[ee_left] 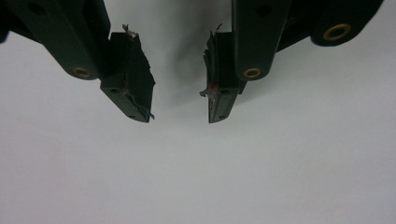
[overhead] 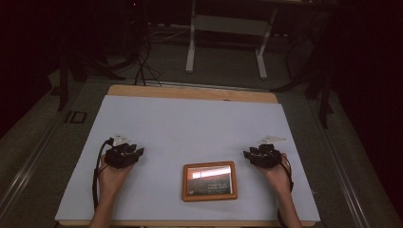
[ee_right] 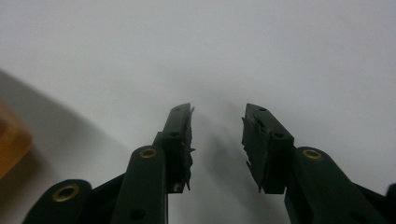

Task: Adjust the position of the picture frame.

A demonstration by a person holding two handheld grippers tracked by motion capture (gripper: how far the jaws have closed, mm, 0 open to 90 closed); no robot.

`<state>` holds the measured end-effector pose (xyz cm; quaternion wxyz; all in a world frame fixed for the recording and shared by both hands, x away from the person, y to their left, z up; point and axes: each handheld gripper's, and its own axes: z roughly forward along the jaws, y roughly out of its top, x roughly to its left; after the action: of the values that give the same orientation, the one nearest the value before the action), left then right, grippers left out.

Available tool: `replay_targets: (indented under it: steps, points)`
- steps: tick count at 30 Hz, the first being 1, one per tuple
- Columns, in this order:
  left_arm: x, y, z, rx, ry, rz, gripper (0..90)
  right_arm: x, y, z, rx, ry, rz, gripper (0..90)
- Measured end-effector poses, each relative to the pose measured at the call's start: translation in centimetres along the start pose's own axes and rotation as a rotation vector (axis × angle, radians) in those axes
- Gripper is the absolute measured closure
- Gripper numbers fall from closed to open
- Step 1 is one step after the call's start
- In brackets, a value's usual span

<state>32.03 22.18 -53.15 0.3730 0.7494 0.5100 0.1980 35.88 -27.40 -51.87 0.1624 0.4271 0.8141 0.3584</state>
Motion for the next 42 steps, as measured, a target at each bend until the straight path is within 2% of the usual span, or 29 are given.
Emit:
replay_targets:
  steps: [1, 2, 5, 6, 8, 9, 10, 13, 15, 20, 23, 27, 32, 36, 42]
  points:
    - [-0.1, 0.0, -0.1, -0.005, 0.001, 0.007, 61.1, 0.0, 0.0, 0.0, 0.000, 0.000, 0.000, 62.2]
    - [-0.2, 0.1, -0.2, -0.010, -0.001, 0.013, 61.4, 0.3, 0.1, -0.1, 0.003, -0.005, -0.022, 62.4]
    - [-0.3, 0.1, -0.3, -0.004, -0.004, 0.017, 61.2, 0.4, 0.2, -0.2, 0.003, -0.007, -0.028, 62.9]
    - [-0.6, 0.1, -0.5, 0.003, -0.022, 0.025, 63.1, 0.8, 0.4, -0.6, -0.014, -0.007, -0.039, 63.9]
    - [-0.7, 0.2, -0.6, 0.005, -0.024, 0.036, 63.1, 0.9, 0.6, -1.0, -0.023, -0.001, -0.038, 63.7]
    - [-1.2, 0.2, -0.7, 0.007, -0.027, 0.060, 62.9, 1.0, 0.7, -1.1, -0.028, 0.002, -0.036, 63.6]
    - [-1.2, 0.2, -0.7, 0.007, -0.027, 0.060, 62.6, 1.0, 0.7, -1.1, -0.028, 0.002, -0.036, 63.6]
    - [-2.2, 0.2, -0.6, 0.038, 0.003, 0.137, 60.2, 1.4, 0.9, -1.5, -0.034, 0.017, -0.049, 66.7]
    - [-2.6, 0.3, -0.9, 0.039, 0.003, 0.152, 59.8, 1.8, 1.1, -1.6, -0.028, 0.014, -0.064, 64.7]
    - [-3.0, 0.6, -1.5, 0.018, -0.022, 0.138, 58.9, 2.5, 1.3, -2.2, -0.027, 0.027, -0.086, 62.1]
    - [-3.1, 0.7, -1.8, 0.013, -0.061, 0.127, 58.3, 2.7, 1.5, -2.6, -0.033, 0.035, -0.092, 60.9]
    - [-3.4, 0.8, -1.9, 0.009, -0.085, 0.119, 57.1, 3.3, 1.8, -3.2, -0.042, 0.047, -0.105, 59.5]
    - [-4.2, 1.1, -2.2, -0.002, -0.116, 0.125, 55.9, 4.1, 2.3, -3.7, -0.048, 0.073, -0.117, 58.1]
    - [-4.6, 1.2, -2.1, 0.019, -0.156, 0.141, 54.8, 4.7, 2.4, -4.0, -0.047, 0.081, -0.123, 56.6]
    - [-5.2, 1.3, -1.9, 0.031, -0.179, 0.154, 53.0, 5.1, 2.7, -4.8, -0.045, 0.070, -0.131, 54.3]
